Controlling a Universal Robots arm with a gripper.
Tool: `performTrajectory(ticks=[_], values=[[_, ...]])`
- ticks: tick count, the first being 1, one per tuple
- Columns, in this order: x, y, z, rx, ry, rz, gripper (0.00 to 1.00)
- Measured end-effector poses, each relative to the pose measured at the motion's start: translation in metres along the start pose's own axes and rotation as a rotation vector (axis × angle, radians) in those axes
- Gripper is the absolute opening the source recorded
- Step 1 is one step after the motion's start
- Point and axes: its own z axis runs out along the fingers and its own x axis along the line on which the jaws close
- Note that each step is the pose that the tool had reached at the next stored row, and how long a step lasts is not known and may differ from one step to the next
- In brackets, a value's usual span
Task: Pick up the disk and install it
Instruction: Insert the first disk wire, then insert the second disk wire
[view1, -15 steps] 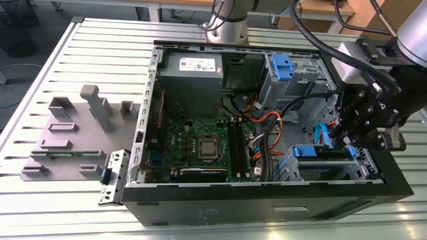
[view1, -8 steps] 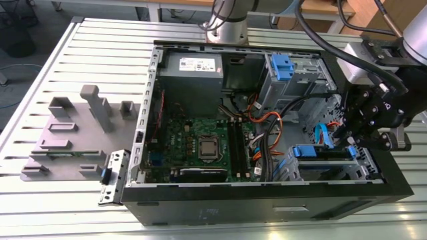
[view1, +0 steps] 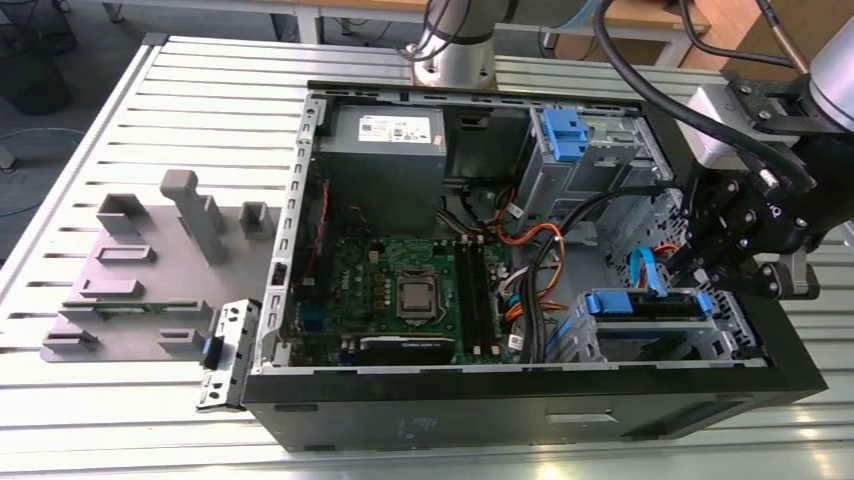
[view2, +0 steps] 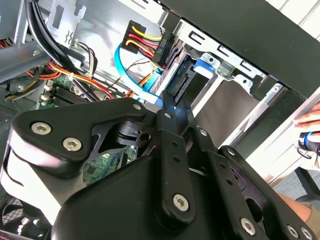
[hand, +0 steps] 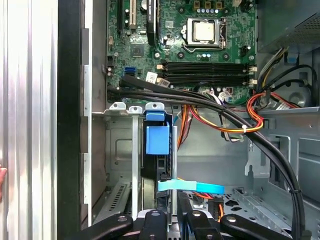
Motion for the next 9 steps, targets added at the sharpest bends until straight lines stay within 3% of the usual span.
performTrajectory(ticks=[7,9], values=[[0.0000,0.0000,0.0001,-0.0007,-0.0003,0.000,0.23],[0.0000,0.0000,0.0000,-0.0105,-0.0001,0.000,0.23]])
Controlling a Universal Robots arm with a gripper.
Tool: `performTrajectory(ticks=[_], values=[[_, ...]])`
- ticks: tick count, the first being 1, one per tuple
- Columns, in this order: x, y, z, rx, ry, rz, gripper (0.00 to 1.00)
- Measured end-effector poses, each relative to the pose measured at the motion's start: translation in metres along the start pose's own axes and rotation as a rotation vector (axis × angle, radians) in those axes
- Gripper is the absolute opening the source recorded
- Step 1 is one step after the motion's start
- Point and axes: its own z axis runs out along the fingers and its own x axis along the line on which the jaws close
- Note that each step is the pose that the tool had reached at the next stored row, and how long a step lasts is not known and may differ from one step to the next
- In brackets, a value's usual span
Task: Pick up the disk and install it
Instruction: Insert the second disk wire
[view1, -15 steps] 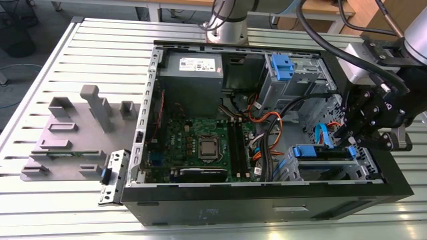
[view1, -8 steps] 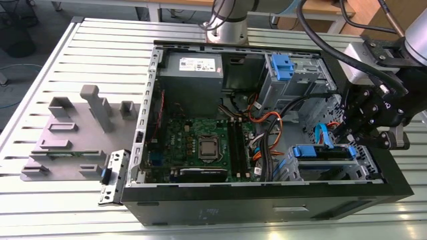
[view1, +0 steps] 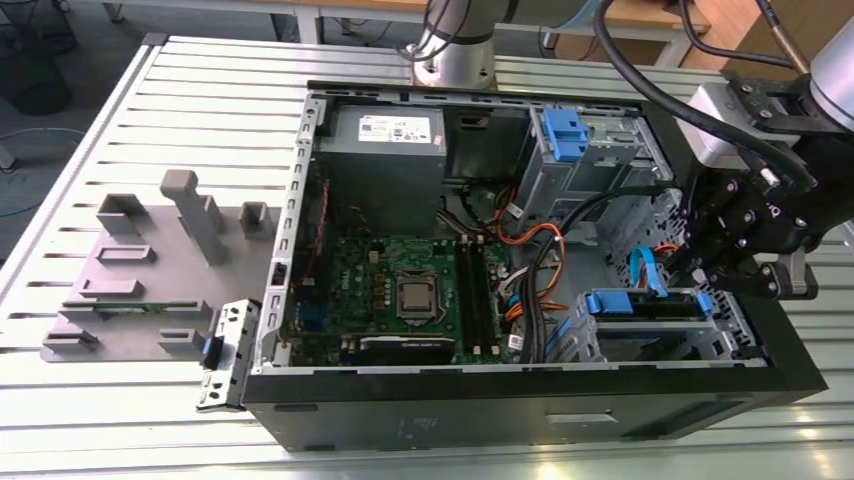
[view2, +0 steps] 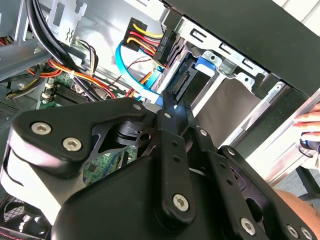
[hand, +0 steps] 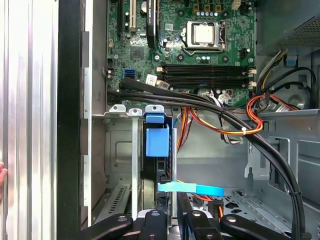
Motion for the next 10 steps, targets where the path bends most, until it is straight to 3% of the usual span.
performTrajectory(ticks=[10], values=[[-0.0012,0.0000,-0.0012,0.0000,-0.0003,0.000,0.23]])
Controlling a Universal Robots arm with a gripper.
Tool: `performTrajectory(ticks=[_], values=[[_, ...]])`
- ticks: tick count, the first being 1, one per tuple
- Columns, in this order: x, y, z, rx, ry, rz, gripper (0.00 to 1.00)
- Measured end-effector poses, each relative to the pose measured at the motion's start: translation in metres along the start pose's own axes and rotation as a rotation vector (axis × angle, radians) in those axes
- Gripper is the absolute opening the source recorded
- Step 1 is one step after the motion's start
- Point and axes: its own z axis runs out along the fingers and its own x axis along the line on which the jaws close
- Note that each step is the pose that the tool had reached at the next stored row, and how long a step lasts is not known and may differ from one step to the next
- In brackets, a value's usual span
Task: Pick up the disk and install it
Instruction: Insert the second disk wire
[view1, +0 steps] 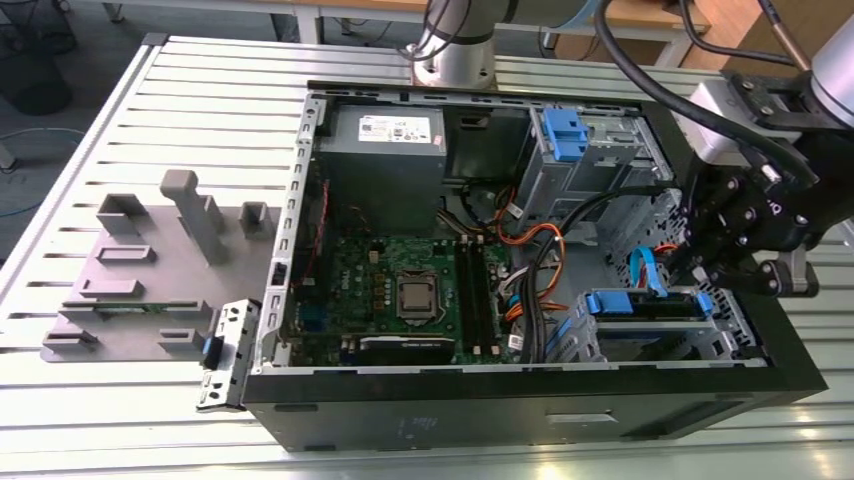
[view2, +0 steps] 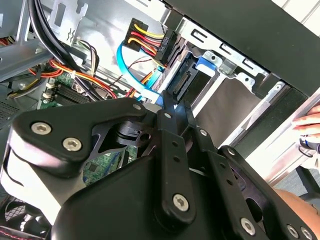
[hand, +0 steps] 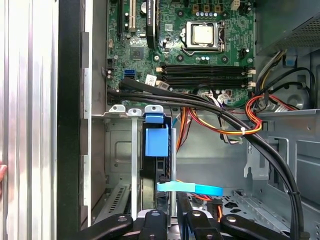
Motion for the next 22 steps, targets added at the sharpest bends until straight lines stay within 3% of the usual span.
performTrajectory(ticks=[5,12,22], values=[[-0.0043,0.0001,0.0005,0.0017,-0.0050,0.000,0.23],[-0.0115,0.0002,0.0015,0.0043,-0.0217,0.000,0.23],[-0.0154,-0.0026,0.0027,0.0044,-0.0239,0.000,0.23]])
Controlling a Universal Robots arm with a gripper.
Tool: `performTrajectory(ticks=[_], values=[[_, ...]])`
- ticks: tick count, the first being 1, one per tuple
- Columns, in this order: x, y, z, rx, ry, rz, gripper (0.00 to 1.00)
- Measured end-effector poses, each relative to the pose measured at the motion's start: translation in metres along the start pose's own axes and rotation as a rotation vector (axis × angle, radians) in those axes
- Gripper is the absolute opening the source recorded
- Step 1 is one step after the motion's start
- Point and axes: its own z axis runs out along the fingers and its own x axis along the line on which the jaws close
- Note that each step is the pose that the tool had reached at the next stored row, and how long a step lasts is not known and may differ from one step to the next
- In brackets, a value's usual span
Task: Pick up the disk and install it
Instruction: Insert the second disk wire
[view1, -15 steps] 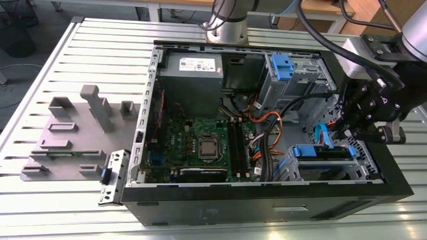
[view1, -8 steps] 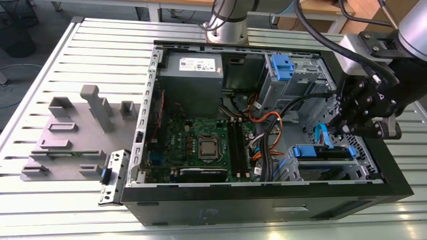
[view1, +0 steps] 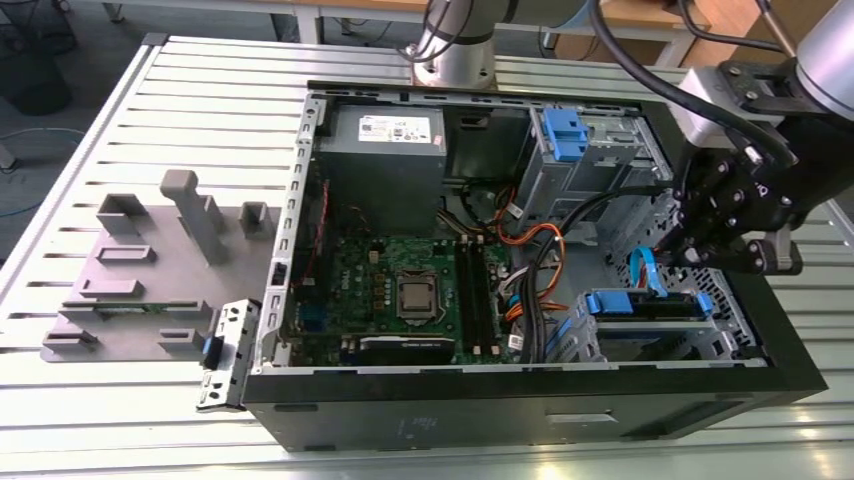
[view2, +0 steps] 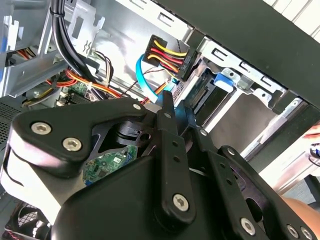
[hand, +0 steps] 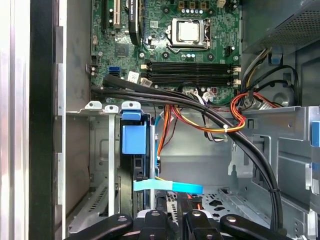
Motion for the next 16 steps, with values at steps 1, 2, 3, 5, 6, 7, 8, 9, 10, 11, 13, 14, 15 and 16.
performTrajectory(ticks=[1,2,3,5,6,7,8,9,10,11,13,14,15,16], values=[[-0.0001,-0.0008,0.0001,0.0000,-0.0001,0.000,0.23],[-0.0001,-0.0018,0.0003,0.0000,-0.0001,0.000,0.23],[-0.0002,-0.0027,0.0004,0.0000,-0.0001,0.000,0.23],[-0.0003,-0.0037,0.0005,0.0000,-0.0001,0.000,0.23],[-0.0003,-0.0037,0.0005,0.0000,0.0000,0.000,0.23],[-0.0003,-0.0038,0.0005,0.0000,-0.0001,0.000,0.23],[-0.0003,-0.0038,0.0006,0.0000,-0.0001,0.000,0.23],[-0.0003,-0.0039,0.0006,0.0000,-0.0001,0.000,0.23],[-0.0002,-0.0039,0.0005,0.0000,-0.0001,0.000,0.23],[-0.0002,-0.0039,0.0006,0.0000,-0.0001,0.000,0.23],[-0.0002,-0.0039,0.0005,0.0000,-0.0001,0.000,0.23],[-0.0003,-0.0040,0.0005,0.0000,-0.0001,0.000,0.24],[-0.0003,-0.0040,0.0005,0.0000,0.0000,0.000,0.30],[-0.0002,-0.0040,0.0006,0.0000,-0.0001,0.000,0.30]])
